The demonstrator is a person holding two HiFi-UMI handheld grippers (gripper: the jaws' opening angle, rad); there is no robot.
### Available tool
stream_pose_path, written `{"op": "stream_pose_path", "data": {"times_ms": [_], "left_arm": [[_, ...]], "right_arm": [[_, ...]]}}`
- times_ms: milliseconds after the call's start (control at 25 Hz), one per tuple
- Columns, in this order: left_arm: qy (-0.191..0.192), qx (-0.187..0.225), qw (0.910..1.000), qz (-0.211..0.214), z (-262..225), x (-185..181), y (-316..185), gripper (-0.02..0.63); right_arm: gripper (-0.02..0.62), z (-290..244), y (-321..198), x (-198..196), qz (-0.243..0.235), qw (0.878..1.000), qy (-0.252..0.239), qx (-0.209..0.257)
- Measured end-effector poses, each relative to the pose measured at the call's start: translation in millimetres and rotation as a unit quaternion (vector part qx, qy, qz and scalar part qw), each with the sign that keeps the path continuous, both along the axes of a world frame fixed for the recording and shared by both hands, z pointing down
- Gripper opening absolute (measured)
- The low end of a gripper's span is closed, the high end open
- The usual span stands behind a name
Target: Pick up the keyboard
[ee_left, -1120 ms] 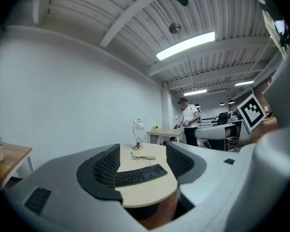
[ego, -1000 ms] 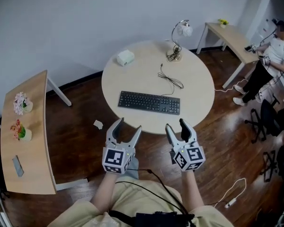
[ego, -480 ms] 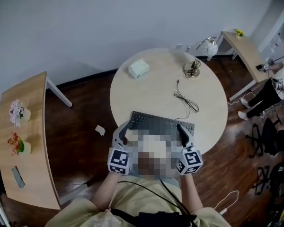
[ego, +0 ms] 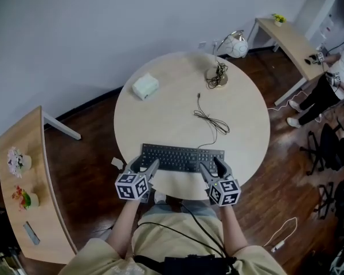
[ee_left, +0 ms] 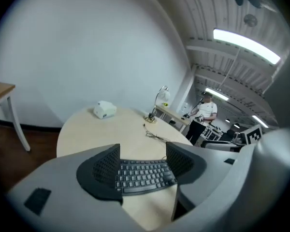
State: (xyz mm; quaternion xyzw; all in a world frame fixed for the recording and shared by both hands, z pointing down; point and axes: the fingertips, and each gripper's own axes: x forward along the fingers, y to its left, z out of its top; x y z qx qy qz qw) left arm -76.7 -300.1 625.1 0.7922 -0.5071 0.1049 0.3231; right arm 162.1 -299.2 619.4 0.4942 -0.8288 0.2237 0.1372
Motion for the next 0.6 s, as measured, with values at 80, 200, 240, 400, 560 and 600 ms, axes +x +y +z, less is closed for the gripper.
{"op": "stream_pose_path", "data": {"times_ms": [80, 200, 240, 400, 560, 600], "left_arm": [[-0.025, -0.047, 0.9986, 0.002, 35.8, -7.6, -2.2, 0.29], [-0.066, -0.112, 0.9915, 0.005, 89.0, -21.2, -7.9, 0.293], [-0.072, -0.134, 0.9883, 0.007, 104.6, -25.7, -8.3, 0.322], [-0.076, -0.201, 0.9761, 0.035, 146.0, -36.4, -12.4, 0.39], [-0.063, -0.237, 0.9667, 0.074, 162.8, -33.4, -23.5, 0.39], [-0.059, -0.243, 0.9652, 0.076, 166.0, -32.0, -26.3, 0.39]], "right_arm": [[0.272, 32.5, 0.5, 34.9, 0.012, 0.999, -0.003, -0.046], [0.272, 75.2, -4.9, 83.1, 0.038, 0.994, -0.018, -0.104], [0.272, 87.4, -6.9, 94.7, 0.044, 0.992, -0.023, -0.117], [0.272, 137.2, -13.9, 116.4, 0.026, 0.985, -0.02, -0.171], [0.295, 181.3, -12.2, 115.8, -0.025, 0.969, -0.023, -0.246], [0.295, 187.7, -11.8, 114.5, -0.034, 0.965, -0.024, -0.258]]}}
